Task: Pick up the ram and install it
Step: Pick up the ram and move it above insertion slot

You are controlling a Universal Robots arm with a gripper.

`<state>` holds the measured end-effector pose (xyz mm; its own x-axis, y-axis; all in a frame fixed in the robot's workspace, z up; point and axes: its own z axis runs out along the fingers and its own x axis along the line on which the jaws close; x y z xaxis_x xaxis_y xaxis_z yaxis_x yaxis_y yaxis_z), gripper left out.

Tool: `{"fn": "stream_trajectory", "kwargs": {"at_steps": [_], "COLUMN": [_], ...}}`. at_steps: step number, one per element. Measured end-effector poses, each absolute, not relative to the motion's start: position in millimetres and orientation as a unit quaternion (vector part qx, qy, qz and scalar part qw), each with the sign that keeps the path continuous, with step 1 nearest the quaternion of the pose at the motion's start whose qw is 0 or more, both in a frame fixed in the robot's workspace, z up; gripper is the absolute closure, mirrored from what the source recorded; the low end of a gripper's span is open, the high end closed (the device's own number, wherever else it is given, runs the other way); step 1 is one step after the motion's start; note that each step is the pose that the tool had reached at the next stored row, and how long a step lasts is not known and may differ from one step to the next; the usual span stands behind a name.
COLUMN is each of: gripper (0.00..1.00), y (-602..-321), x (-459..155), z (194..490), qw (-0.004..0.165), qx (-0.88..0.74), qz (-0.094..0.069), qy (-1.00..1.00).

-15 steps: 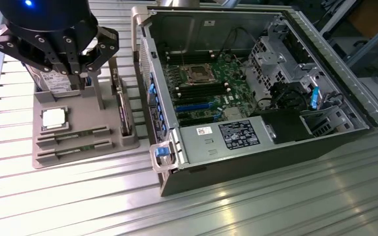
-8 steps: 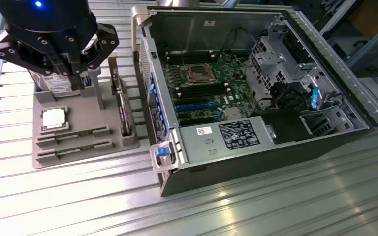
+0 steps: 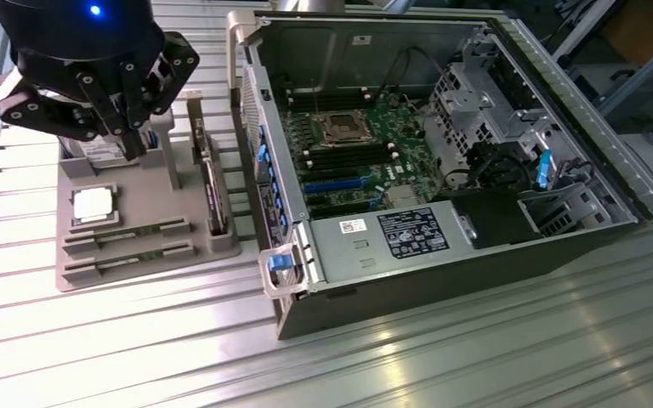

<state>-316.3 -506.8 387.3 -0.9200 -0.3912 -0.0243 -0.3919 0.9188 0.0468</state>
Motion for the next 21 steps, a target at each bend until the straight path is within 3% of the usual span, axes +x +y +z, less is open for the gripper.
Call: {"fn": "stream_trajectory", "kwargs": {"at_steps": [21], "gripper": [0.9], "y": [-506.8], "x": [-316.3], "z": [379.4], "qw": [-0.002], "qx": [-0.528], "qz": [0.026], "qy": [0.849]}}
